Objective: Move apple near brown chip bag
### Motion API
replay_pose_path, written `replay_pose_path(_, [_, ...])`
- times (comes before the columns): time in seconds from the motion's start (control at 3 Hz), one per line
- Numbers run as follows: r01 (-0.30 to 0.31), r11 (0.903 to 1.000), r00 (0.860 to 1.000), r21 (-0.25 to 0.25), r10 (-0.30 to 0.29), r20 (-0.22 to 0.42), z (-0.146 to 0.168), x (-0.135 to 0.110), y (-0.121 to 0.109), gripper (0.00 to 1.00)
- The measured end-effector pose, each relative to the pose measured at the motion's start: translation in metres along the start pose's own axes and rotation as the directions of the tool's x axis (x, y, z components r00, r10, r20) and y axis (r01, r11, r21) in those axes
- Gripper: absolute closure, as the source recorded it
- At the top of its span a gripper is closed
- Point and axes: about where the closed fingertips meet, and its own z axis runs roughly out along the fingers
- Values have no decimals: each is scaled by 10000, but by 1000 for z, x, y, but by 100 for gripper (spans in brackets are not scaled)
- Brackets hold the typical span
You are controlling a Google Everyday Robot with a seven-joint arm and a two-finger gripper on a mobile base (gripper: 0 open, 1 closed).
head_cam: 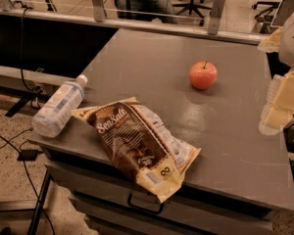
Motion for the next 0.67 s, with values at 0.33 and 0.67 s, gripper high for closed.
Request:
replay_pose_path(0.33, [-26, 10000, 9999, 94, 25, 106, -2, 0, -5, 0])
replay_pose_path(0.67, [-223, 9987, 9982, 449, 198, 569, -5, 1, -36, 0])
